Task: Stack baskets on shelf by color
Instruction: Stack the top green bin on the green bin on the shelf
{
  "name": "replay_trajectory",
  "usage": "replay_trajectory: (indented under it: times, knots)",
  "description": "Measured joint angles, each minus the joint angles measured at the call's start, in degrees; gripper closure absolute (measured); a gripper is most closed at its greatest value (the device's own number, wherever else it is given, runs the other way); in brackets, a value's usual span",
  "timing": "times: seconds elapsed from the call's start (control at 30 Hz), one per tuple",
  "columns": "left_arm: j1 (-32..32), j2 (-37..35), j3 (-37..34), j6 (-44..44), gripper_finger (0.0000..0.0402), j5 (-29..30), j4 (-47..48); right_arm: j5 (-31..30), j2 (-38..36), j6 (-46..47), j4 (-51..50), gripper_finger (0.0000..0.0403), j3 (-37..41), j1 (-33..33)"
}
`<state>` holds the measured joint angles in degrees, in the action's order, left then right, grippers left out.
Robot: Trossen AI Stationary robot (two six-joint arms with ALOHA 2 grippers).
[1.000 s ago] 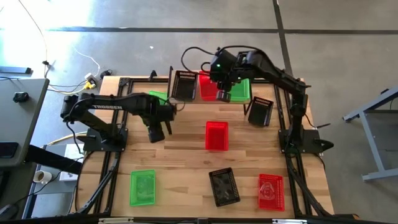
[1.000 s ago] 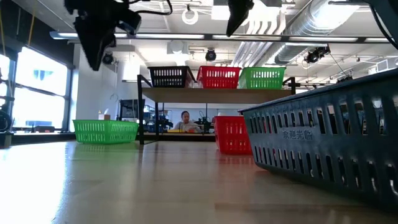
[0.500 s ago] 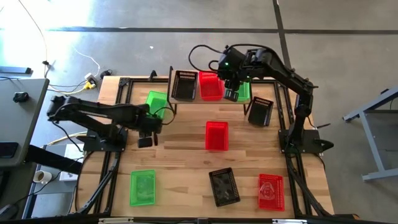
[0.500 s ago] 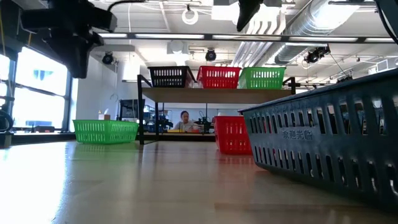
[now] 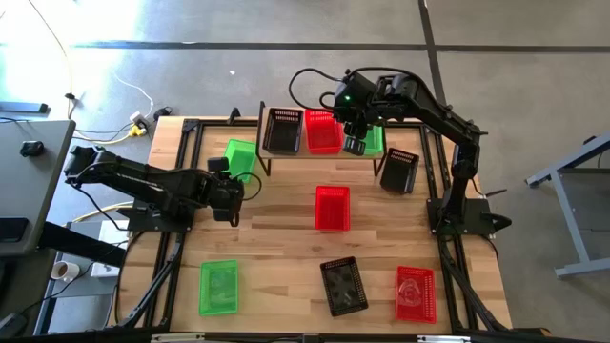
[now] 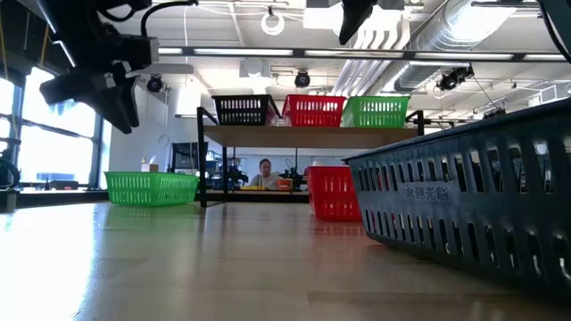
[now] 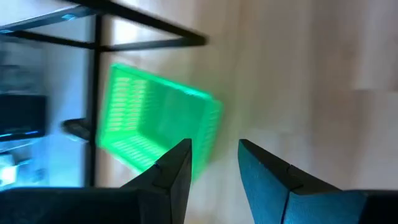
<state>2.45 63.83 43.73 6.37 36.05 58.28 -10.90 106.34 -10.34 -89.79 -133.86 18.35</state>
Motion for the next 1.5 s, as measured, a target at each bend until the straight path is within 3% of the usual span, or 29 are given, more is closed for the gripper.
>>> replay_trajectory:
  times: [0.1, 0.3, 1.07, 1.37, 1.5]
  knots:
    - [0.0, 0.82, -0.94, -0.32, 0.028, 2.2, -1.06, 0.0, 0.0, 0.0, 0.02, 0.0318, 0.0, 0.0]
    - [-0.31, 3.06, -0.94, -5.04, 0.028, -1.1, -4.81, -0.02, -0.02, 0.0, 0.04, 0.0318, 0.0, 0.0]
    - [-10.33, 22.04, -0.94, -7.07, 0.028, 2.11, -6.87, -0.01, -0.01, 0.03, 0.06, 0.0318, 0.0, 0.0]
    - [-14.03, 24.67, -0.94, -7.17, 0.0282, -0.97, -8.75, -0.02, -0.02, 0.04, 0.04, 0.0318, 0.0, 0.0]
    - [-15.1, 24.81, -0.92, -8.5, 0.0308, -4.1, -9.07, -0.02, -0.01, 0.02, 0.04, 0.0318, 0.0, 0.0]
